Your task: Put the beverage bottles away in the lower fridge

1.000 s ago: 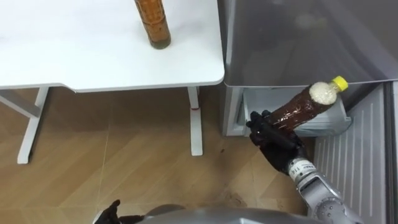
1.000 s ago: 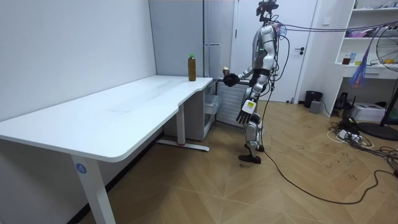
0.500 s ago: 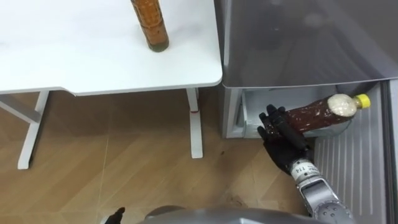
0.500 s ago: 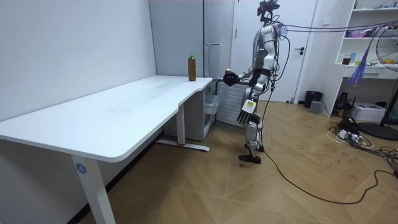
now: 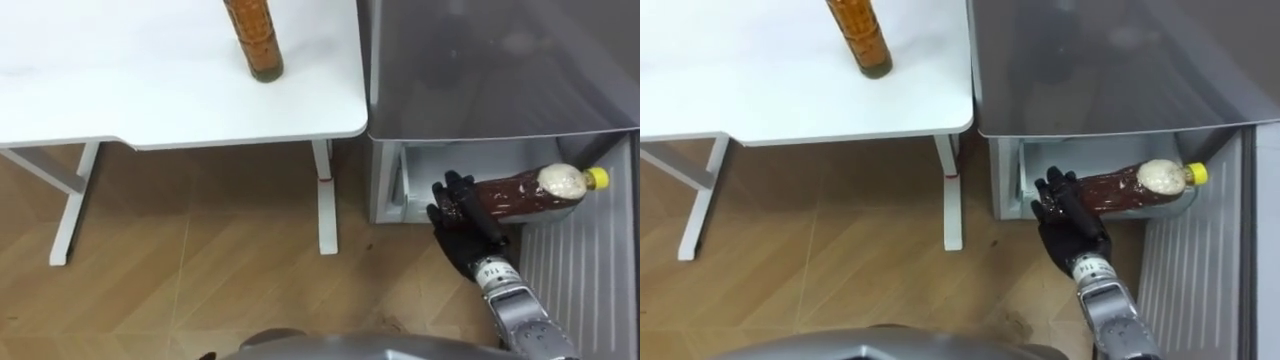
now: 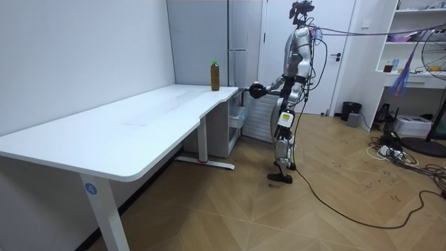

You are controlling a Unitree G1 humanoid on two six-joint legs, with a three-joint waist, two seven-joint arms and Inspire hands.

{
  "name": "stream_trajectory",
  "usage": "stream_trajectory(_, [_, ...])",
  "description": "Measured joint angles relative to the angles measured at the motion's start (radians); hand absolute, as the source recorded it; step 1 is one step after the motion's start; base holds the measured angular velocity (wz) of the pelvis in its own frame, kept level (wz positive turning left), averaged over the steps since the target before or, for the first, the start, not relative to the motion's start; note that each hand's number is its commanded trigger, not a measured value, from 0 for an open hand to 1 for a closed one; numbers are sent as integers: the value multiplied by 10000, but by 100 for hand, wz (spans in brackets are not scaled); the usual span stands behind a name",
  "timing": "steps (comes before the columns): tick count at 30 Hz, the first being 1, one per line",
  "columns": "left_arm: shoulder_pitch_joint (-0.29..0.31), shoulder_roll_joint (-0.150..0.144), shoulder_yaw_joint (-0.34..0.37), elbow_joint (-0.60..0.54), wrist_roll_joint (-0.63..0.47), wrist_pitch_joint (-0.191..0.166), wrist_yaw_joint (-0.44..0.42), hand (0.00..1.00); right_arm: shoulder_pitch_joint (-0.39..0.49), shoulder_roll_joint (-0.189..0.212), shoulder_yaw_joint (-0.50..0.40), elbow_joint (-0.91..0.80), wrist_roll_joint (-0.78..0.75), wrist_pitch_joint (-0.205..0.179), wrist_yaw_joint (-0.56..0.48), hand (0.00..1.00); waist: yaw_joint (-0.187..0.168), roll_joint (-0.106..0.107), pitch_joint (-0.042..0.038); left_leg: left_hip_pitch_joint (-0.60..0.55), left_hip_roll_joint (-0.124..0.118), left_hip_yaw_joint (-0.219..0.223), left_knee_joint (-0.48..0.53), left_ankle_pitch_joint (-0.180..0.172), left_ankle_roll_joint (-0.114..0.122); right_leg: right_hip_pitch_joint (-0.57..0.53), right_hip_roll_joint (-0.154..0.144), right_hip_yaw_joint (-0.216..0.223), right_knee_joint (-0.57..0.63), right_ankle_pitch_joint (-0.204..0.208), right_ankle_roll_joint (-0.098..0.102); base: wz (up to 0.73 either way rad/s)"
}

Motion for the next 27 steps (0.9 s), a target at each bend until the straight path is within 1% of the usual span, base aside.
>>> stream_trajectory(2, [-123, 18, 0, 18, -98, 97, -89, 0, -552, -41, -112, 375, 41, 21, -134, 100, 11, 11, -22, -332, -8, -2, 35, 93, 12, -308, -21, -10, 103, 1, -3, 7])
stream_trajectory(3, [-162, 30, -1, 18, -136, 115, -133, 0, -735, -54, -140, 495, 48, 25, -154, 100, -1, -4, -19, -398, -17, -1, 20, 138, 13, -415, -40, -25, 160, 0, -2, 6])
stream_trajectory(5, [-485, 90, 0, 56, -352, 279, -180, 0, -1711, -121, -285, 1419, 44, 30, -284, 100, -2, -104, 46, -649, -10, -1, 90, 191, 8, -703, -44, -24, 255, 5, -14, 5])
stream_trajectory(6, [-607, 108, -8, 57, -428, 285, -179, 0, -1986, -160, -284, 1695, 48, 39, -313, 100, 24, -129, 45, -753, -4, -2, 135, 192, 7, -821, -44, -22, 317, 4, -14, 0])
stream_trajectory(7, [-771, 127, -19, 95, -700, 274, -173, 0, -2488, -237, -304, 2122, 62, 61, -375, 100, 71, -164, 55, -929, -2, -7, 163, 226, 4, -1026, -56, -29, 412, 6, -18, 0])
stream_trajectory(8, [-1029, 151, -33, 217, -892, 269, -173, 0, -2950, -309, -396, 2418, 66, 165, -395, 100, 70, -205, 77, -1095, -4, -6, 161, 279, 9, -1195, -68, -46, 444, 20, -39, 4])
stream_trajectory(9, [-1139, 192, -90, 277, -990, 271, -175, 0, -3163, -318, -490, 2563, 63, 224, -398, 100, 57, -217, 85, -1158, -4, -7, 157, 300, 9, -1264, -74, -58, 466, 24, -46, 6])
stream_trajectory(10, [-1331, 313, -234, 376, -1014, 277, -169, 0, -3566, -317, -635, 2852, 67, 252, -396, 100, 57, -350, 128, -1300, -3, -6, 168, 322, 3, -1412, -80, -93, 529, 28, -50, 7])
stream_trajectory(11, [-1472, 456, -417, 390, -1084, 278, -161, 0, -3871, -338, -726, 3037, 145, 253, -391, 100, 64, -414, 113, -1495, 10, -5, 229, 329, 1, -1570, -75, -125, 543, 44, -76, 8])
stream_trajectory(12, [-1549, 510, -460, 399, -1149, 279, -153, 0, -4071, -349, -741, 3183, 215, 258, -372, 100, 64, -463, 135, -1621, 18, -5, 296, 329, 0, -1649, -73, -164, 543, 54, -89, 11])
stream_trajectory(13, [-1756, 593, -525, 416, -1155, 297, -149, 0, -4422, -396, -762, 3553, 413, 294, -354, 100, 70, -544, 138, -1835, 33, -5, 349, 335, -6, -1828, -71, -243, 541, 91, -112, 10])
stream_trajectory(14, [-1872, 676, -563, 446, -1155, 301, -151, 0, -4570, -471, -762, 3855, 404, 406, -108, 100, 95, -638, 149, -1997, 38, -4, 344, 380, 0, -1987, -70, -270, 527, 138, -115, 9])
stream_trajectory(15, [-1911, 700, -569, 474, -1155, 300, -156, 0, -4642, -491, -775, 3986, 391, 451, -83, 100, 92, -669, 153, -2081, 37, -4, 347, 399, 4, -2063, -71, -272, 529, 155, -118, 4])
stream_trajectory(17, [-2192, 717, -628, 600, -1154, 298, -181, 0, -4964, -598, -1084, 4295, 392, 511, -148, 100, 85, -687, 172, -2577, 43, -3, 406, 513, 47, -2540, -109, -300, 581, 232, -107, 5])
stream_trajectory(18, [-2265, 735, -649, 636, -1154, 298, -183, 0, -5006, -622, -1125, 4295, 402, 528, -123, 100, 92, -686, 173, -2718, 58, -1, 406, 555, 61, -2676, -118, -304, 594, 254, -103, 7])
stream_trajectory(20, [-2339, 809, -642, 641, -1153, 281, -179, 0, -5176, -690, -1269, 4364, 385, 637, -117, 100, 114, -730, 209, -3000, 42, 37, 373, 670, 83, -3020, -166, -309, 706, 295, -103, 2])
stream_trajectory(23, [-2671, 827, -586, 813, -1243, 198, -160, 0, -5607, -871, -1363, 4699, 404, 933, -128, 100, 177, -765, 265, -3248, 20, 127, 256, 834, 133, -3361, -205, -272, 744, 428, -81, -6])
stream_trajectory(24, [-2731, 834, -573, 841, -1374, 195, -154, 0, -5698, -908, -1391, 4765, 401, 1006, -137, 100, 176, -771, 267, -3337, 17, 126, 257, 861, 138, -3454, -209, -274, 771, 439, -79, 0])
stream_trajectory(26, [-2818, 889, -546, 854, -1452, 145, -147, 0, -5952, -1108, -1490, 4786, 392, 1303, -165, 100, 175, -831, 310, -3704, -6, 127, 248, 977, 160, -3903, -250, -266, 970, 470, -87, 4])
stream_trajectory(27, [-2820, 892, -546, 862, -1468, 147, -146, 0, -6003, -1156, -1514, 4786, 386, 1344, -180, 100, 179, -846, 319, -3771, -13, 113, 247, 1009, 167, -4002, -266, -266, 1025, 473, -88, 0])
